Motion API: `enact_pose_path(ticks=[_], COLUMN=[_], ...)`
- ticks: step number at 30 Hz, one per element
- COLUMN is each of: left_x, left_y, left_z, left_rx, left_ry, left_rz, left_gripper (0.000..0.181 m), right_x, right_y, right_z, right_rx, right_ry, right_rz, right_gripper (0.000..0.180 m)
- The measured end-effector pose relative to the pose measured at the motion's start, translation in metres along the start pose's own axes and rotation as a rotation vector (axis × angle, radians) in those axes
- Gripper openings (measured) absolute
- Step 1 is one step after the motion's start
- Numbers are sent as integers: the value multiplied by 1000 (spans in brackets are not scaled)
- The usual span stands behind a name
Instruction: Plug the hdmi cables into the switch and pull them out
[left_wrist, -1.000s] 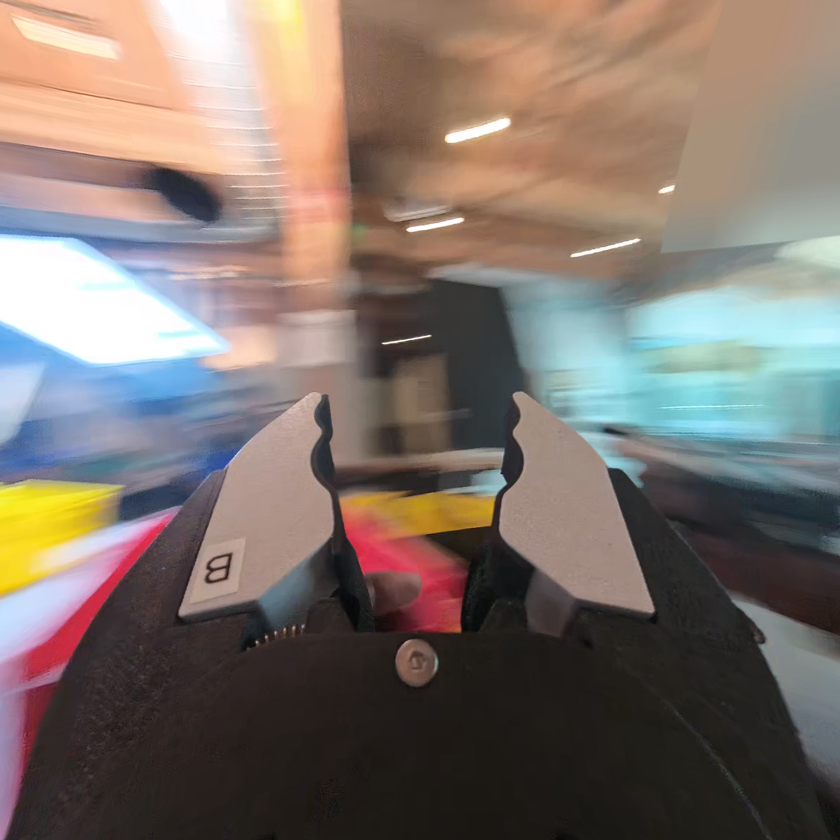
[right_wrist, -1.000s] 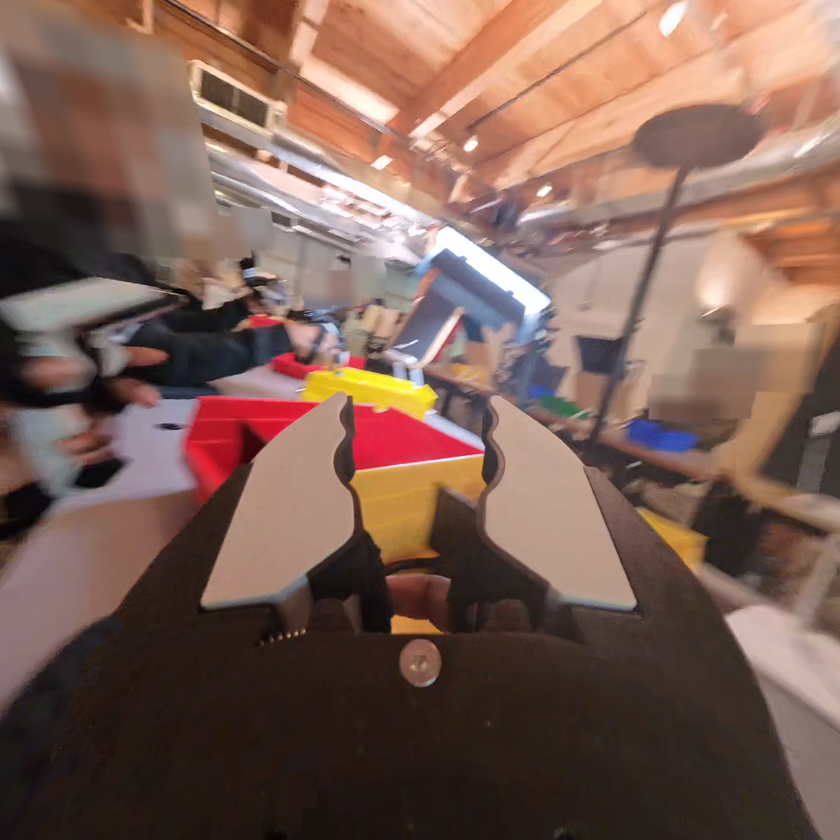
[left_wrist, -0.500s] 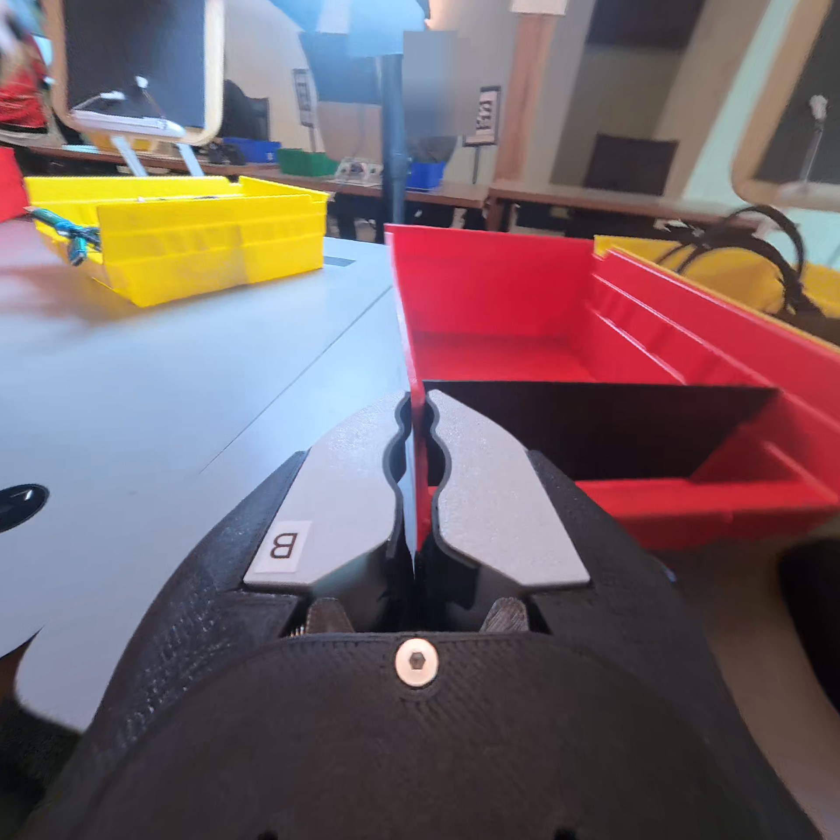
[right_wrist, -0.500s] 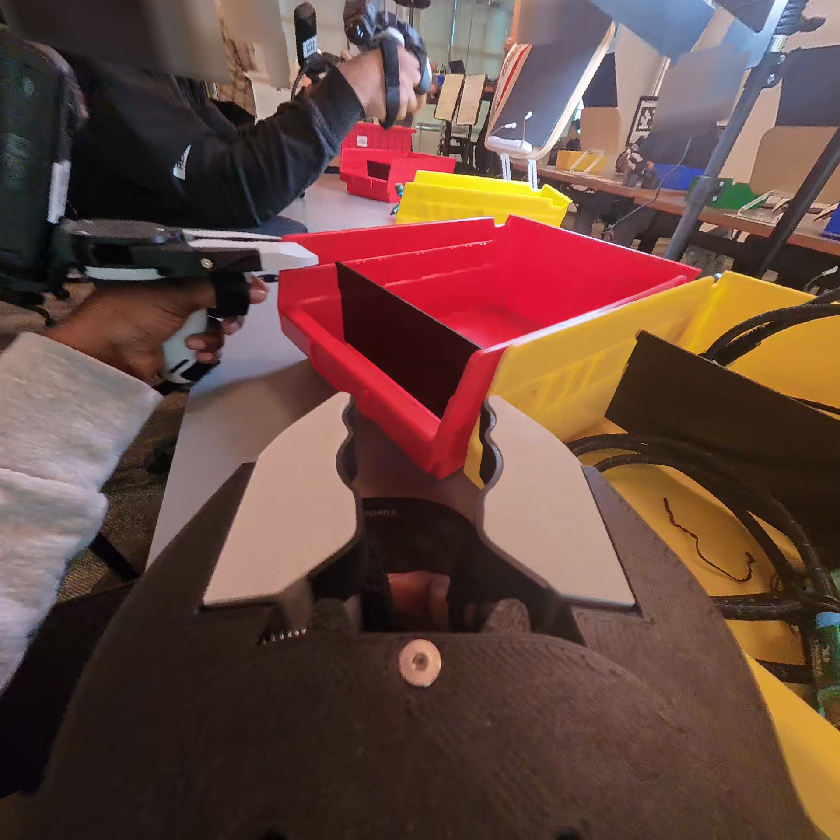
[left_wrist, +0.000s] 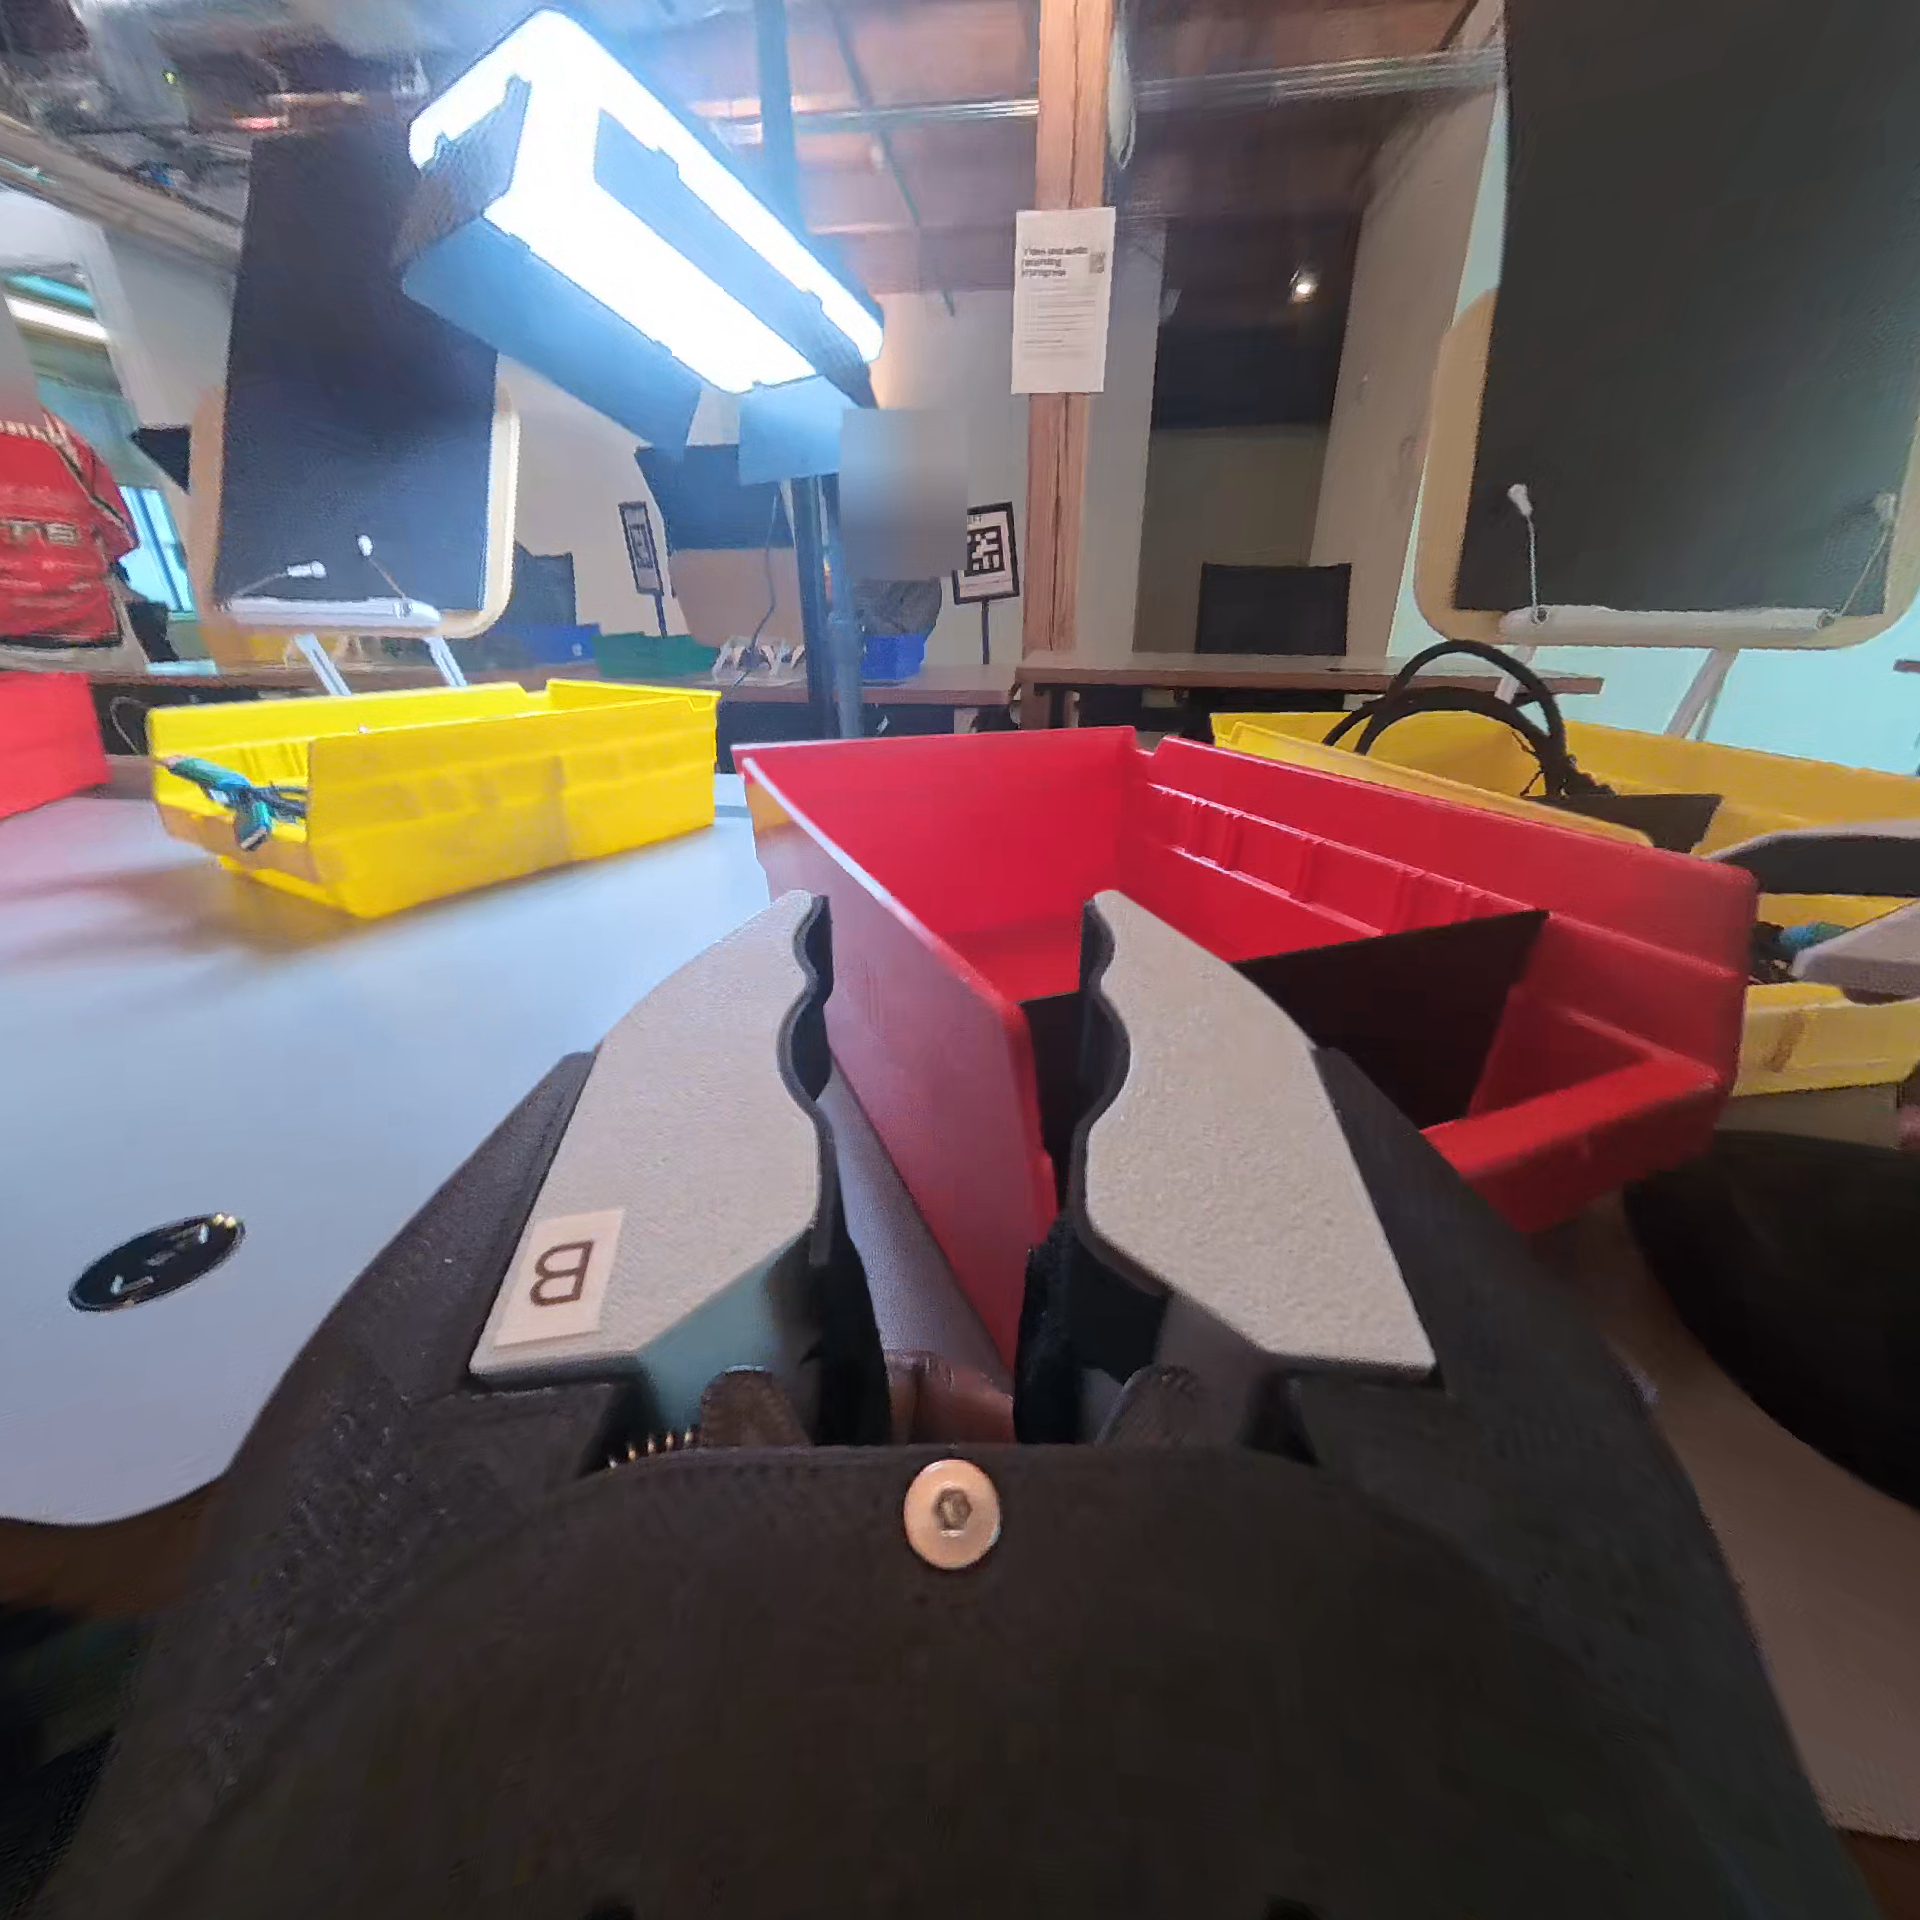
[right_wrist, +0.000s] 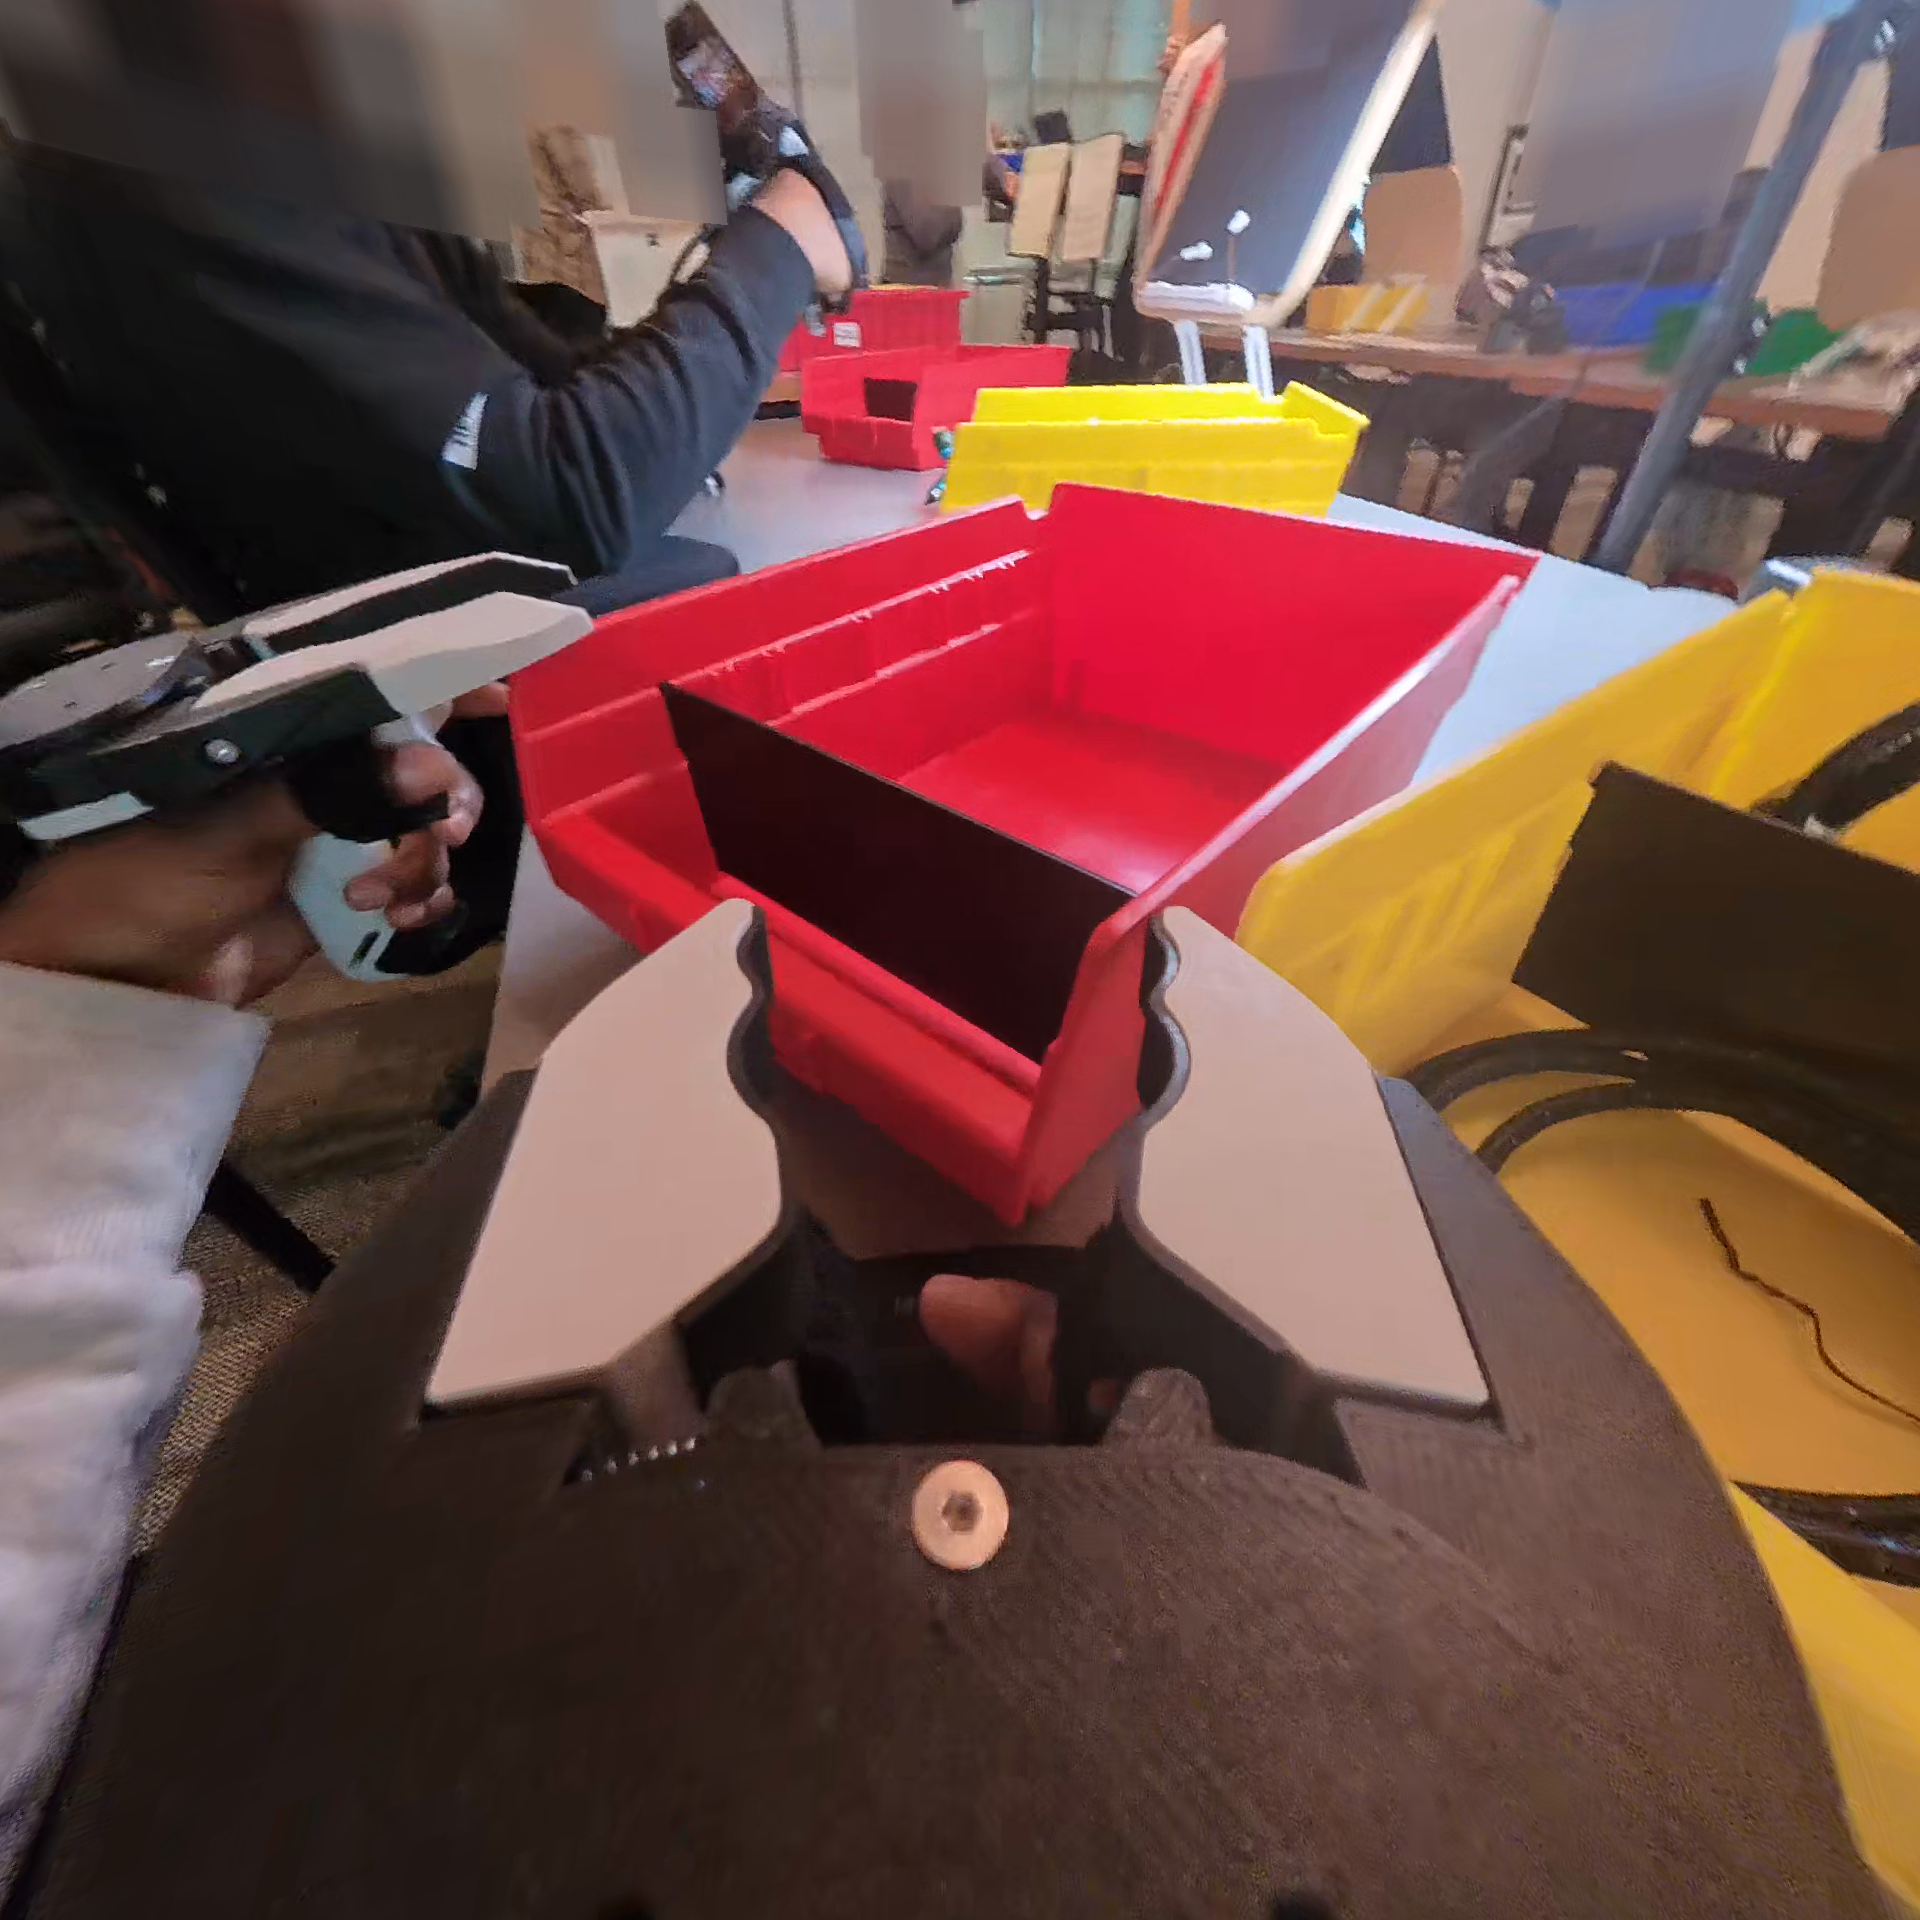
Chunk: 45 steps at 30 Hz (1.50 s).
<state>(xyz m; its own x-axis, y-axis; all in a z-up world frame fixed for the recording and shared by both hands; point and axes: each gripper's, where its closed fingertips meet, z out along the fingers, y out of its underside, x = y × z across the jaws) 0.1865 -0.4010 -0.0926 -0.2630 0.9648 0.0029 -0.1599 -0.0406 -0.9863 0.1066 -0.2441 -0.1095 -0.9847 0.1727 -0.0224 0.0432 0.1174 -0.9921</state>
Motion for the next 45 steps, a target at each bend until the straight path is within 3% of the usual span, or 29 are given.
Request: enact_pose_path(ticks=[2, 4, 5, 10, 11, 13, 15, 20, 21, 25, 31, 34, 38, 45], left_x=[-7, 0, -1, 4, 9, 4, -3, 12, 14, 4, 0, 4, 24, 107], left_y=[14, 28, 30, 26, 24, 20, 21, 50, 51, 44, 36, 14, -41, -134], left_z=[4, 2, -1, -20, -22, -20, -13, -4, -4, -9, -20, -26, -31, -30], left_rx=[-63, -152, -176, -241, -232, -172, -132, -228, -239, -260, -262, -187, 72, 478], left_ry=[-31, 39, 35, 77, 109, 84, 44, 129, 136, 70, 47, 40, 40, 81], left_rz=[-4, 18, 20, 14, 4, -6, 19, 143, 170, 169, 263, 275, 304, 272], left_gripper=[41, 13, 11, 13, 20, 52, 59, 56, 49, 22, 21, 22, 24, 22], right_x=[3, 5, 7, 6, 3, -1, -2, 3, 3, 18, 14, 9, 9, 28], right_y=[4, 6, 7, 24, 28, 35, 35, 37, 41, 49, 42, 21, -28, -116], right_z=[3, 3, 3, 13, 16, 20, 20, 22, 23, 26, 25, 21, 0, -98], right_rx=[-29, -29, -31, -154, -187, -238, -246, -261, -285, -364, -326, -195, 25, 298], right_ry=[22, 49, 65, 54, 23, -21, -49, -11, 7, 186, 267, 226, 267, 471], right_rz=[2, -6, -6, -6, -6, 13, 48, 45, 25, -112, -308, -344, -454, -667], right_gripper=[69, 62, 57, 60, 68, 75, 74, 64, 63, 31, 24, 27, 26, 24])
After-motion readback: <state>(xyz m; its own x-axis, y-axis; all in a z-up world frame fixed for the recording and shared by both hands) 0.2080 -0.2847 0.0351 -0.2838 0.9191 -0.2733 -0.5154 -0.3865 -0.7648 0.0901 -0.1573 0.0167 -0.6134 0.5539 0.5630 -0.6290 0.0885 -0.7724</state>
